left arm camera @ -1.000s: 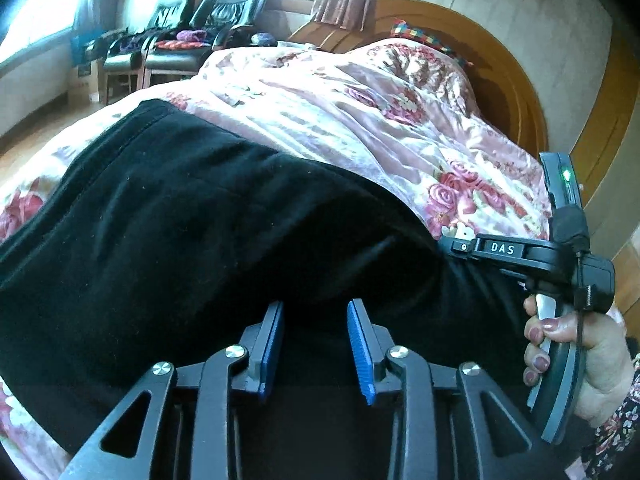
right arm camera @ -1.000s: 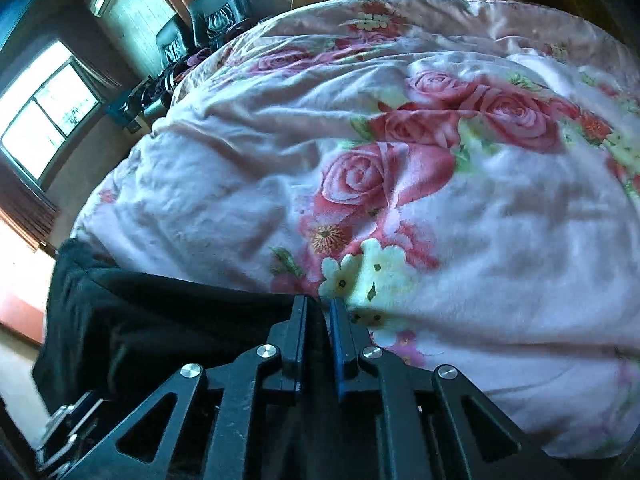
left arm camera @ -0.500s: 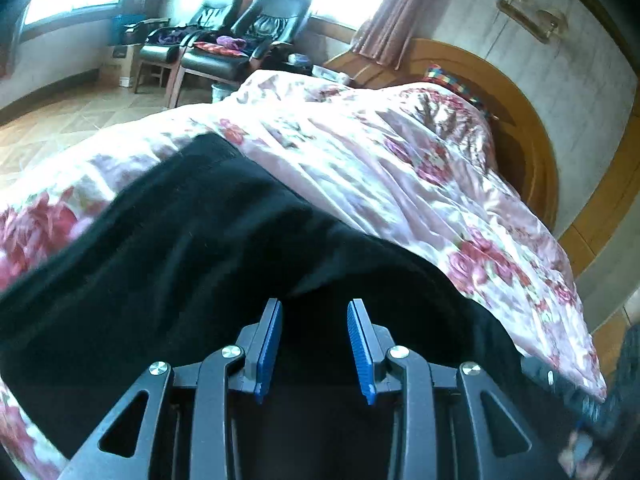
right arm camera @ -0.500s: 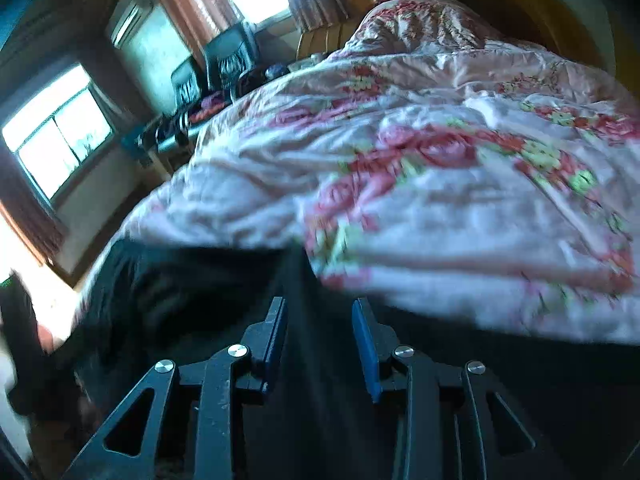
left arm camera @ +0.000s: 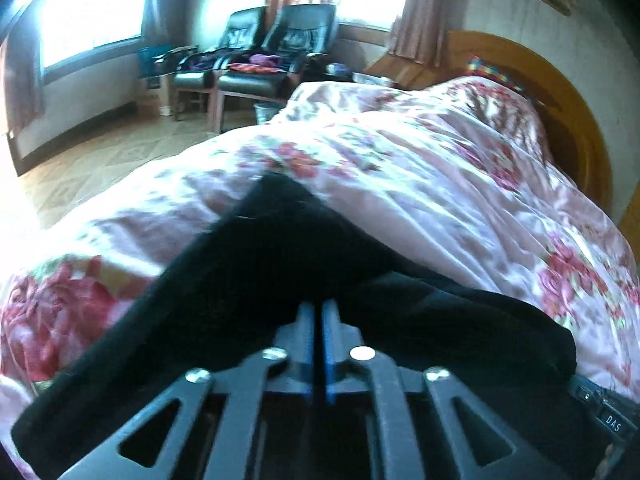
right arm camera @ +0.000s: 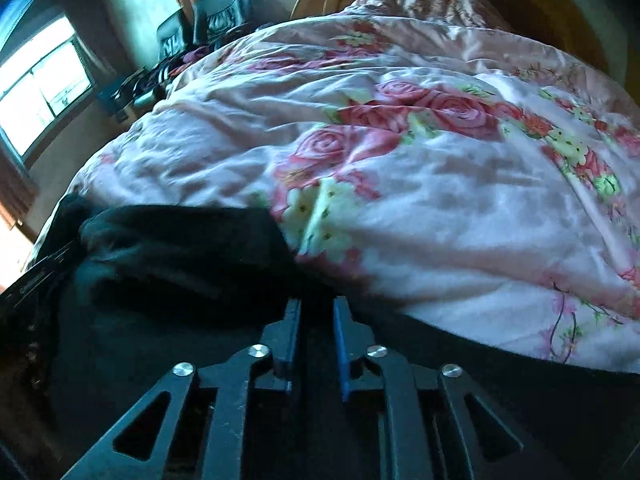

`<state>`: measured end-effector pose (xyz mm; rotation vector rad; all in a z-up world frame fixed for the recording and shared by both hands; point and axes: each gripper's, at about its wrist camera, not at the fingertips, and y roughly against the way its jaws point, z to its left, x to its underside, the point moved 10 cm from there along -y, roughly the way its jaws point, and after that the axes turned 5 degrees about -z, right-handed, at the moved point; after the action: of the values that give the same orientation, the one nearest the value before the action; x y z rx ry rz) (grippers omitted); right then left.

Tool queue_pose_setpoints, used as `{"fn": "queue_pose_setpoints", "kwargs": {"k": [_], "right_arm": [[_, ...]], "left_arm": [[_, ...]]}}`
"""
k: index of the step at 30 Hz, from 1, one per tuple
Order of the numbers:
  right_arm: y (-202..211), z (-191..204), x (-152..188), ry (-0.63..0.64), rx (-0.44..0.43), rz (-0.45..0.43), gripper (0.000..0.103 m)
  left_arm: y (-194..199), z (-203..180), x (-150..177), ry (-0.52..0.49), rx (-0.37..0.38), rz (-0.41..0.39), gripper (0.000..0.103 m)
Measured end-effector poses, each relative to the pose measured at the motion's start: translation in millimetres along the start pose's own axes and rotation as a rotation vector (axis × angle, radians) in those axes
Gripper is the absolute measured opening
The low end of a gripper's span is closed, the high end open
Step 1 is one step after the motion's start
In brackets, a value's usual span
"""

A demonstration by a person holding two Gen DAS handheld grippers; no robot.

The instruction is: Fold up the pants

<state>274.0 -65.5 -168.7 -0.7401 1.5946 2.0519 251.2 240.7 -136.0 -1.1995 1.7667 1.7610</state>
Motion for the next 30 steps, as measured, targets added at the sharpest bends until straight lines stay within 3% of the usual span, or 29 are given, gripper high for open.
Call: {"fn": "queue_pose_setpoints", "kwargs": {"k": [5, 7, 9, 15, 18, 21, 24, 30], "right_arm": [[25, 0, -1, -0.048, -0.038, -0.075, 0.015], [54, -4, 2, -0.104, -0.066, -0.143, 0.033], [77, -8, 12, -0.138, -0.071, -0.179, 0.05], [123, -25, 49, -0.112, -0.005, -0.174, 0.051], [140, -42, 66, -0.088, 0.027, -0.16, 0.063], [158, -64, 82, -0.126, 0.089, -0.158, 0.079], [173, -86, 98, -0.187, 0.109, -0.159, 0.081], [206, -130, 118, -0.276, 0.138, -0.18, 0.081]], "left_arm": [[18, 5, -2, 0.056, 0.036, -0.035, 0.004], [32, 1, -2, 0.028, 0.032, -0.058, 0.019], [42, -9, 1, -0.017, 0.043, -0.072, 0.02], [55, -49, 33, -0.074, 0.116, 0.013, 0.024], [70, -77, 56, -0.148, 0.172, 0.033, 0.037], [84, -108, 75, -0.248, 0.252, 0.055, 0.039], [99, -135, 96, -0.336, 0.305, 0.072, 0.039], [119, -160, 122, -0.459, 0.334, 0.07, 0.046]]}}
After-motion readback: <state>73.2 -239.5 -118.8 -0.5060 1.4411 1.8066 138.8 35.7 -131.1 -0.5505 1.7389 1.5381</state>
